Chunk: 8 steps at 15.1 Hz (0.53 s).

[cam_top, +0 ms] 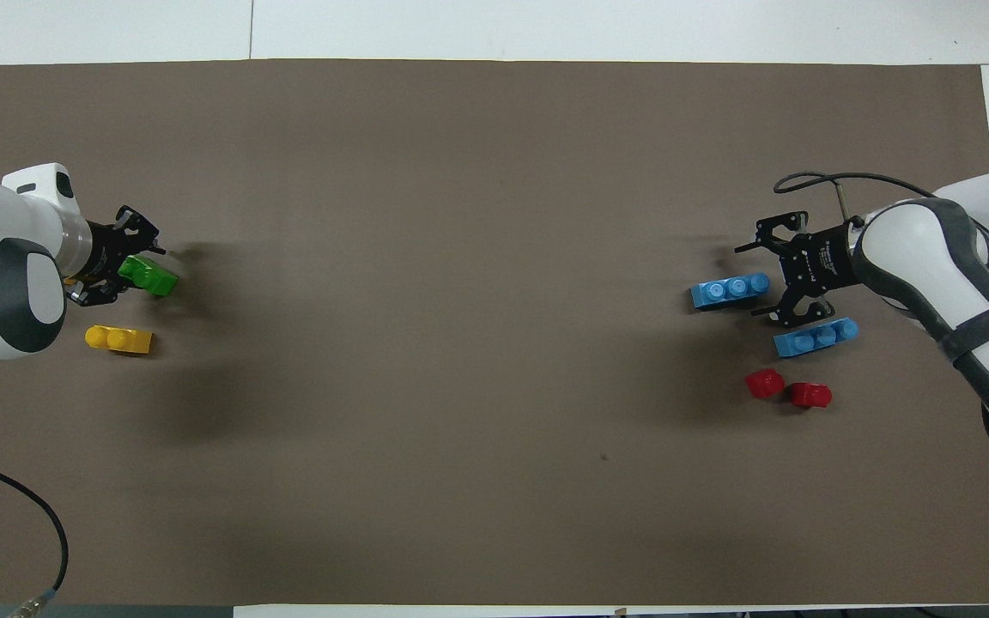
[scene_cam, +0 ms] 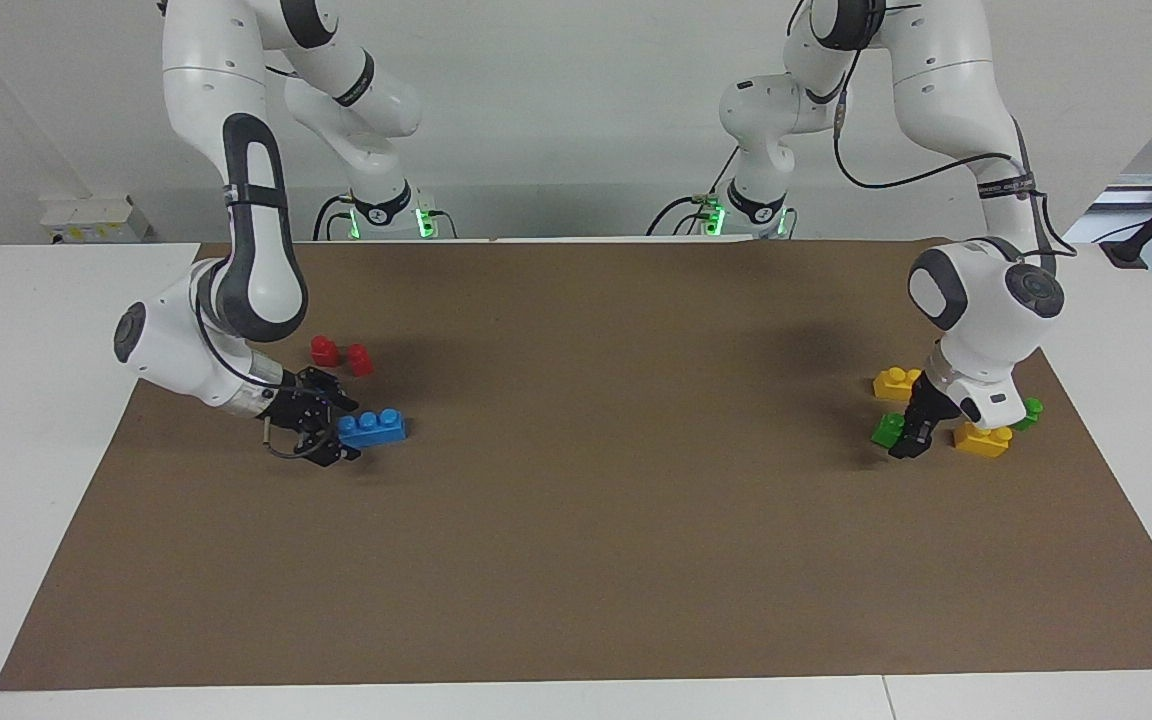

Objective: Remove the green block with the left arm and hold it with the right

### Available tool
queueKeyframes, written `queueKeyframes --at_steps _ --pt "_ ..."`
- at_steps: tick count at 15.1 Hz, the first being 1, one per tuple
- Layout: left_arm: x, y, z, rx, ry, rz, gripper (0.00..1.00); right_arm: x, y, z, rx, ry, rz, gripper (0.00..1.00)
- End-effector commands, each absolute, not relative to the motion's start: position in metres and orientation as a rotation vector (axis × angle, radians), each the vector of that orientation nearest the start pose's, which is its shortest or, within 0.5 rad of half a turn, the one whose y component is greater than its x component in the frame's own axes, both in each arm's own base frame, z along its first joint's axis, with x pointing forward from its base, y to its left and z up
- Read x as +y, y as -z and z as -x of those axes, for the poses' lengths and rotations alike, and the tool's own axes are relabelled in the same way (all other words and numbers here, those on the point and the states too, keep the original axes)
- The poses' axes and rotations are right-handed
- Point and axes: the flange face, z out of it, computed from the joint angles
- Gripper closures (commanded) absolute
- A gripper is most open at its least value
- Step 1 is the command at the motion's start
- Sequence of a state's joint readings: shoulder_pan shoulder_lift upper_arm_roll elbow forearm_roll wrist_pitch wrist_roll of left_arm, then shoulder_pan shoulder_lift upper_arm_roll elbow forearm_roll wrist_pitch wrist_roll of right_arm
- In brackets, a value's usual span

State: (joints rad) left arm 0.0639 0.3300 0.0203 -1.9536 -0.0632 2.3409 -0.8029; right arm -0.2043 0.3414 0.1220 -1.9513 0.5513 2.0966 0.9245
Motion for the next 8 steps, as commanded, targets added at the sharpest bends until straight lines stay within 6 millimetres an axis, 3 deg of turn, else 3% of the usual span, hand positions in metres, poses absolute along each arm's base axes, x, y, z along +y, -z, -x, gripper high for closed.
queueKeyframes --at_steps 1,3,6,8 --pt "0.048 -0.327 -0.625 -1.368 0.077 2.897 0.0 -0.012 -0.336 -0.592 1.662 -0.481 2.218 0.03" --pt "0.042 -0.34 -0.631 -1.258 0.08 2.887 0.0 -0.011 -0.359 -0.59 1.631 -0.414 2.274 0.03" --pt "0.014 -0.355 -0.633 -1.11 0.124 2.897 0.0 -0.002 -0.4 -0.588 1.499 -0.284 2.477 0.02" --pt "0.009 -0.369 -0.632 -1.038 0.149 2.924 0.0 0.007 -0.422 -0.587 1.382 -0.256 2.572 0.02"
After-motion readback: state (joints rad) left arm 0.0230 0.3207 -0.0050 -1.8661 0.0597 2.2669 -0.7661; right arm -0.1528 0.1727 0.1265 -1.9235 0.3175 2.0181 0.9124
